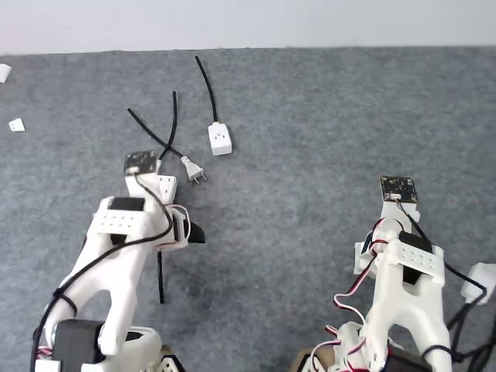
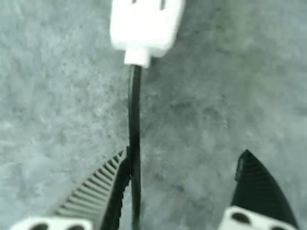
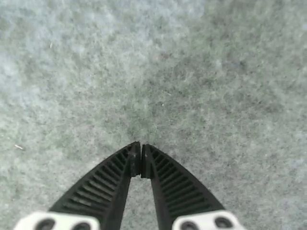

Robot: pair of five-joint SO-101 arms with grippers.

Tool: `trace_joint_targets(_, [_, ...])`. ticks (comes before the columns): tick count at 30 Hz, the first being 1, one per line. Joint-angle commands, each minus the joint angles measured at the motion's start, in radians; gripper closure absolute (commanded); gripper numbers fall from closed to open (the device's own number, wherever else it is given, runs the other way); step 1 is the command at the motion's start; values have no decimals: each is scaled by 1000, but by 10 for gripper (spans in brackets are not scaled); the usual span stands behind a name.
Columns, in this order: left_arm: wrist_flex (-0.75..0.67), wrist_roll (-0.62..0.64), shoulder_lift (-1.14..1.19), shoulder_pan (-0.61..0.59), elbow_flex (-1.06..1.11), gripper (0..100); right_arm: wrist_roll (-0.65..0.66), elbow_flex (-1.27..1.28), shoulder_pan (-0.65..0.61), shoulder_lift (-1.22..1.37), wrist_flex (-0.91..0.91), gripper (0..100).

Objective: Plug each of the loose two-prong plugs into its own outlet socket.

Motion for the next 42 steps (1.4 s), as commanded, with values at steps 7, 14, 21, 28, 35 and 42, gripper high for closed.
trace_joint_targets(7, [261,-279,-8,-34,-374,667,14,-60,-12,1,-8,988])
trace_joint_targets(14, [181,-313,5,-41,-467,667,14,-60,-12,1,-8,988])
trace_joint_targets(21, [152,-387,296,-78,-618,689,14,-60,-12,1,-7,988])
trace_joint_targets(28, [212,-537,505,-81,-837,891,14,-60,-12,1,-12,988])
trace_joint_targets(35, [199,-546,535,-72,-835,911,14,-61,-13,1,-13,988])
trace_joint_targets(42, [193,-548,701,-72,-802,911,14,-61,-30,1,-13,988])
